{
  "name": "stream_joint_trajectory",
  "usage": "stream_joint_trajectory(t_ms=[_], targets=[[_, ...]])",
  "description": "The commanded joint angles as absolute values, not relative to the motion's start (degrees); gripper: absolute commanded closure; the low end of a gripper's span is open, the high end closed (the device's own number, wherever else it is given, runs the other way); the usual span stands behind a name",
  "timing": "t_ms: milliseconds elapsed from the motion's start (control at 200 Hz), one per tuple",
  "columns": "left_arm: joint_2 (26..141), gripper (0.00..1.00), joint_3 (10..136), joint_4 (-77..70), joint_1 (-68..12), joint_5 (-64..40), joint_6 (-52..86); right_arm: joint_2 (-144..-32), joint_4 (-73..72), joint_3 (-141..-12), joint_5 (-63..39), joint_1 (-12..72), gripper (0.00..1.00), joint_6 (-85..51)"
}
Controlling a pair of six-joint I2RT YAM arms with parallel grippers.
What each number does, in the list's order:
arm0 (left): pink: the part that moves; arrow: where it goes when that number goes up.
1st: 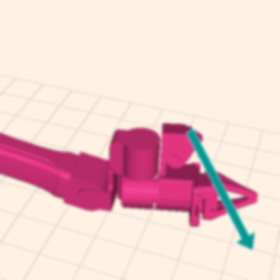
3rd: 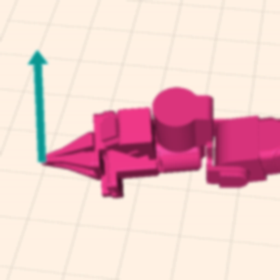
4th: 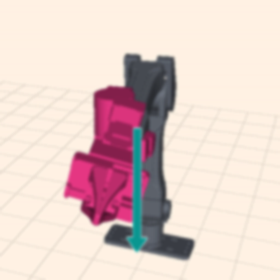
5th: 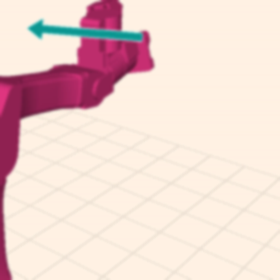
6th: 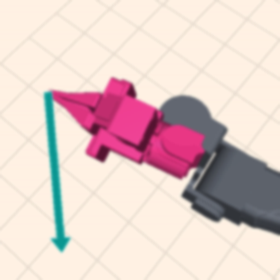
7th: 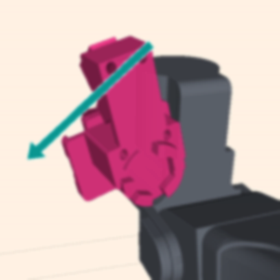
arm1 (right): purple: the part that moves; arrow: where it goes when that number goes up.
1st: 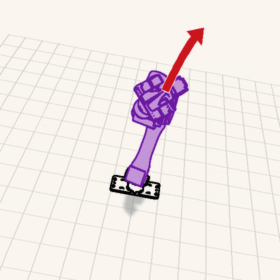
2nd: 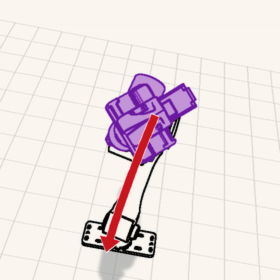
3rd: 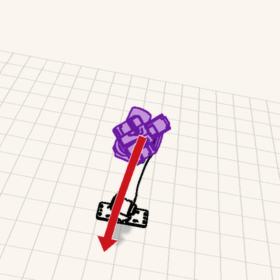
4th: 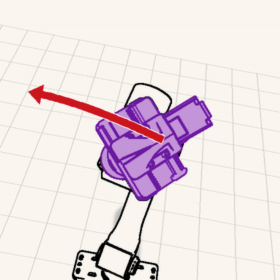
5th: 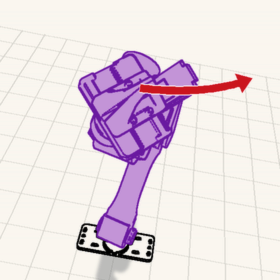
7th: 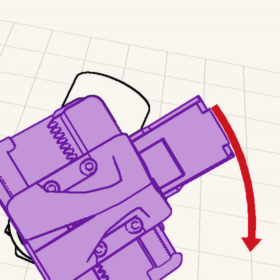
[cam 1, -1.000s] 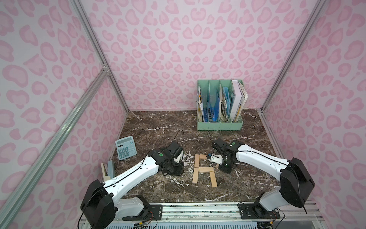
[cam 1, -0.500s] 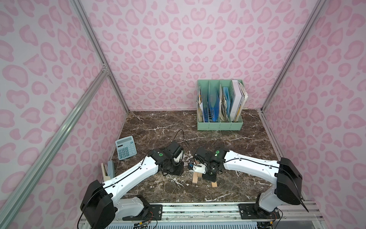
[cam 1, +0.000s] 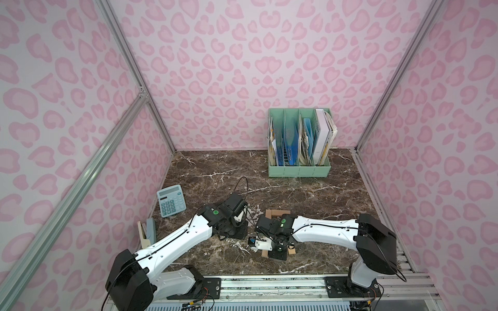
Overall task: Assemble the number 6 with building blocks
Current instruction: Assemble the building block at the center of the board.
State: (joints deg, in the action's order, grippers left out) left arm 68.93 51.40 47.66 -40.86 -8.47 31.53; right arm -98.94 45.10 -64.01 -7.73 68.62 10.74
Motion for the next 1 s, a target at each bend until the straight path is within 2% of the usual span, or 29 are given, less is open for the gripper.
stream_joint_trajectory(t_ms=[0,710,995], targets=[[68.17,0.63,51.11,48.93,-40.86,-8.11,31.88,-99.31,43.96,-63.48,-8.05,68.91,0.75,10.23],[67.85,0.63,50.72,48.71,-40.78,-8.35,32.10,-103.10,44.38,-64.97,-4.09,68.91,0.77,10.11],[67.94,0.63,50.54,48.60,-40.83,-8.53,31.91,-103.98,44.55,-65.75,-3.62,68.91,0.73,9.90]])
